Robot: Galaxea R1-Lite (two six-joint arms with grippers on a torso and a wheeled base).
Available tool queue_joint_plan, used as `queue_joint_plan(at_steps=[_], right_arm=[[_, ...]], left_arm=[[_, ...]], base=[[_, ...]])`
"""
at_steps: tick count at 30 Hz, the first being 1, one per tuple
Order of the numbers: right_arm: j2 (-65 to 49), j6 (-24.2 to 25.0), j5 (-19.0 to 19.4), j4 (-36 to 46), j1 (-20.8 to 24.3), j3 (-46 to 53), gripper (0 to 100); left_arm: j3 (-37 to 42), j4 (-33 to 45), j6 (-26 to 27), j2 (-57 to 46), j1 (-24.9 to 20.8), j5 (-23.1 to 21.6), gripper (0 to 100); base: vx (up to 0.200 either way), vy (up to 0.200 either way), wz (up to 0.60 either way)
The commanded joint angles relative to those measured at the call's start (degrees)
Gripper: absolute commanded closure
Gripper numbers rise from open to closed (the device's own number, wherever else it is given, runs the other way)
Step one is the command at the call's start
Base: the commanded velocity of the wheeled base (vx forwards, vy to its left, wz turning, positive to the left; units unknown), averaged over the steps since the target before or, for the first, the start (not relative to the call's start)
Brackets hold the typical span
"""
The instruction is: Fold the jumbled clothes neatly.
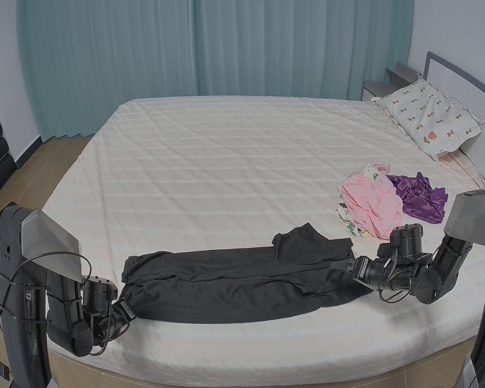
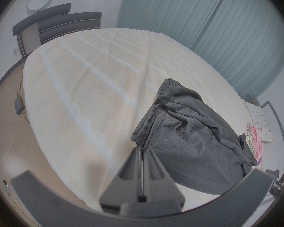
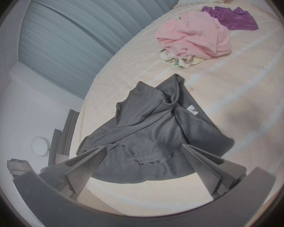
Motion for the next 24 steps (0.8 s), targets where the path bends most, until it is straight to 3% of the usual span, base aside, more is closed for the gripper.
queue_joint_plan(at_steps=[1,17,18,24], right_arm=[[-2.0,0.1,-1.1,-0.2,-0.2,3.7,0],[0.9,0.8,-7.2,0.1,-1.2,6.8,0],[3.3,0.7,-9.3,-0.1,-0.9,5.6,0],[4.0,0.8,-12.0,1.0,-0.8,4.2,0]], left_arm=[[1.3,0.0,0.1,-1.0,0.1,0.6,100],[3.5,-0.3,-1.6,-1.3,-0.2,0.8,100],[3.6,-1.0,-2.7,-1.2,-0.2,0.7,100],[3.6,-1.3,-2.8,-1.2,-0.2,0.6,100]], base=[[0.0,0.0,0.0],[0.0,0.0,0.0],[0.0,0.0,0.0],[0.0,0.0,0.0]])
